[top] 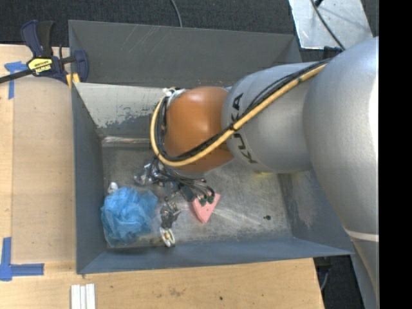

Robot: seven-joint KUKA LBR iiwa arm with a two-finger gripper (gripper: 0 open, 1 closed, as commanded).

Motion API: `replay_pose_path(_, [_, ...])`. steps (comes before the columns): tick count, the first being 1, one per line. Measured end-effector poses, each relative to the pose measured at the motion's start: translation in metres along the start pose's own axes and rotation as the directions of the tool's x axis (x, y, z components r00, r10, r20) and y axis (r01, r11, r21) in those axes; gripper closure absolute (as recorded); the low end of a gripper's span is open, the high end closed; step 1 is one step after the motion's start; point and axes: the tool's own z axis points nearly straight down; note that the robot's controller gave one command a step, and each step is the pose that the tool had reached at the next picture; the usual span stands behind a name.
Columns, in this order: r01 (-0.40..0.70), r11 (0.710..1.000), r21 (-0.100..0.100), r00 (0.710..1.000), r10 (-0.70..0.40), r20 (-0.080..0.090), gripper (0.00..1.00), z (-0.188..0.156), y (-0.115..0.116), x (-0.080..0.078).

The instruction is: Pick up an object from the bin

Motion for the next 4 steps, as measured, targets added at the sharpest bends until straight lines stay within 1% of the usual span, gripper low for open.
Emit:
replay_pose_path(1, [0.107, 0.994, 0.002, 0.994, -0.107, 0.002, 0.0, 0.007, 0.008, -0.008])
replay_pose_path(2, [0.152, 0.988, 0.007, 0.988, -0.152, 0.008, 1.0, 0.027, 0.052, -0.031])
replay_pose_path(4, [0.149, 0.989, 0.006, 0.989, -0.15, 0.008, 1.0, 0.027, 0.052, -0.031])
